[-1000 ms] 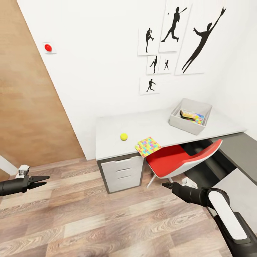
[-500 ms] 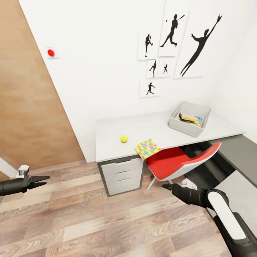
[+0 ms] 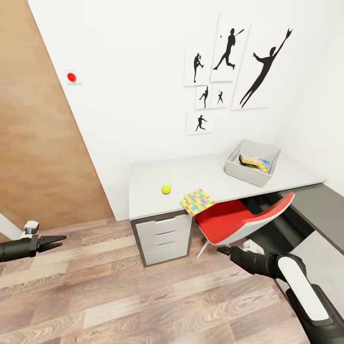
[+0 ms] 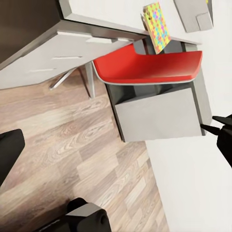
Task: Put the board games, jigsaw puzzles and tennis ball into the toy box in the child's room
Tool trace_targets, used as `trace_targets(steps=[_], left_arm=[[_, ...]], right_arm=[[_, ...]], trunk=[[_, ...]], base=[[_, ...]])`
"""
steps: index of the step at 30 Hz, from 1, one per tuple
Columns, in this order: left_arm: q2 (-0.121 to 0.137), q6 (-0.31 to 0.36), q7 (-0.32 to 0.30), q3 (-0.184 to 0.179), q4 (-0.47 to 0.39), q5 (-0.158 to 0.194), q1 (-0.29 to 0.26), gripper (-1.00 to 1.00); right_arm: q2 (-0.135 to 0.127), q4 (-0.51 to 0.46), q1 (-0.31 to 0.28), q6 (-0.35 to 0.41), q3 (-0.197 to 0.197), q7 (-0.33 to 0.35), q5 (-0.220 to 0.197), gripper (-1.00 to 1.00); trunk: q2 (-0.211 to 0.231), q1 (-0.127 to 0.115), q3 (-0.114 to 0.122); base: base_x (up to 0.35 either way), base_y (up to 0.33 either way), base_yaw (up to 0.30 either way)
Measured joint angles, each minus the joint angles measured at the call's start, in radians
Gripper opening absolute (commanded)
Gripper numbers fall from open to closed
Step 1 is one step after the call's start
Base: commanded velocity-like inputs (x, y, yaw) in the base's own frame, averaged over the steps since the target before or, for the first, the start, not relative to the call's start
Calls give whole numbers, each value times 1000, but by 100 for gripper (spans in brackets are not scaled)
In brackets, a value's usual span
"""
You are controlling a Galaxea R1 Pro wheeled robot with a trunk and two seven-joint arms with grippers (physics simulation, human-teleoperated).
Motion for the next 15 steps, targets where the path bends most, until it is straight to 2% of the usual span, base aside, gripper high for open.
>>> trace_targets(steps=[15], left_arm=[[0,0,4,0,0,0,0,100]], right_arm=[[0,0,0,0,1,1,-1,100]], trunk=[[0,0,25]], base=[[0,0,0]])
